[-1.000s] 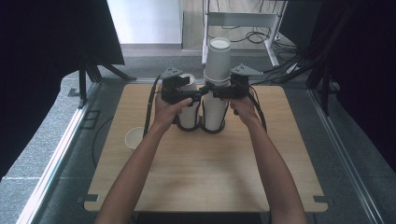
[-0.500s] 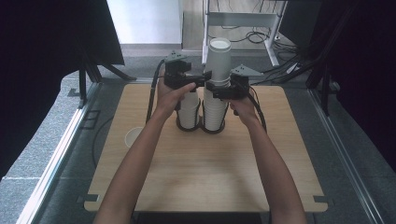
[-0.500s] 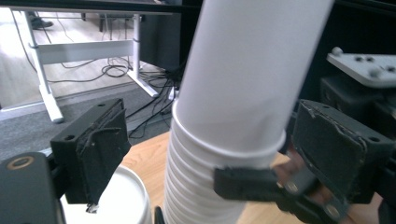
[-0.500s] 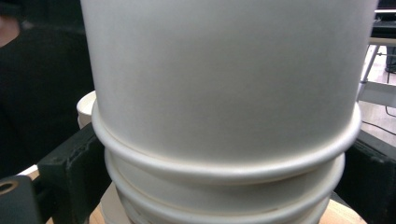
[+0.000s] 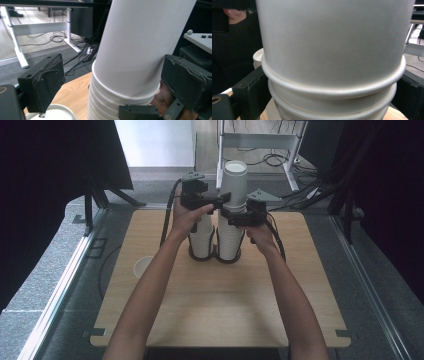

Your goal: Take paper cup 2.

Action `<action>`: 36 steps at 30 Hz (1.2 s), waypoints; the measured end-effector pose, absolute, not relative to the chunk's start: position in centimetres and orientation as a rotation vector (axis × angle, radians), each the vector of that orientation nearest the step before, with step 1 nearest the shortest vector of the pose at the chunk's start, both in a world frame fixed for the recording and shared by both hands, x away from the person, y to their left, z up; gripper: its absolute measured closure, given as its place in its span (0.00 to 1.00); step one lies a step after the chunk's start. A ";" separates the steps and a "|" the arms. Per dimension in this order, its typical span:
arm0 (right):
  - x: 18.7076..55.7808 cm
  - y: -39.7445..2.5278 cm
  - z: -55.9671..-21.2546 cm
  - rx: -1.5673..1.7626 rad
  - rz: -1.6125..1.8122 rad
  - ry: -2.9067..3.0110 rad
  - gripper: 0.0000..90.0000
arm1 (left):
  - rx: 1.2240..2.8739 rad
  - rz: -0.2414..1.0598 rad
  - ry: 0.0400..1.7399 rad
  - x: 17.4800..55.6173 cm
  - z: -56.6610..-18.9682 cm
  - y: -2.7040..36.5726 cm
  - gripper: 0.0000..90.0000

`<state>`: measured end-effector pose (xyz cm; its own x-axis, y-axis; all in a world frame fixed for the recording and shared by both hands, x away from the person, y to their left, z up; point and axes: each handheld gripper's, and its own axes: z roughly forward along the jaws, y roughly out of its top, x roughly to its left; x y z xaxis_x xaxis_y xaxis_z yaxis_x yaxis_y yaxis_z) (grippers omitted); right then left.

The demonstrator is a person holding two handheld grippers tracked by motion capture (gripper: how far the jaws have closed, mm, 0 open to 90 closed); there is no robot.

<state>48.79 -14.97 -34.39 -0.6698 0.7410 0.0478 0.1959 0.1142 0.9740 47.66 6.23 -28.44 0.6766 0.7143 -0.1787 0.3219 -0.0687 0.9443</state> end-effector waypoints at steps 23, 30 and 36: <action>48.6 -14.8 -34.3 0.904 1.576 1.953 0.04 | 1.797 0.476 0.795 49.0 -28.2 2.1 0.05; 48.5 -14.8 -34.3 0.900 1.575 1.960 0.04 | 1.812 0.474 0.773 49.2 -28.3 1.7 0.12; 48.5 -14.7 -34.3 0.900 1.576 1.958 0.04 | 1.803 0.476 0.763 49.1 -28.4 1.8 0.13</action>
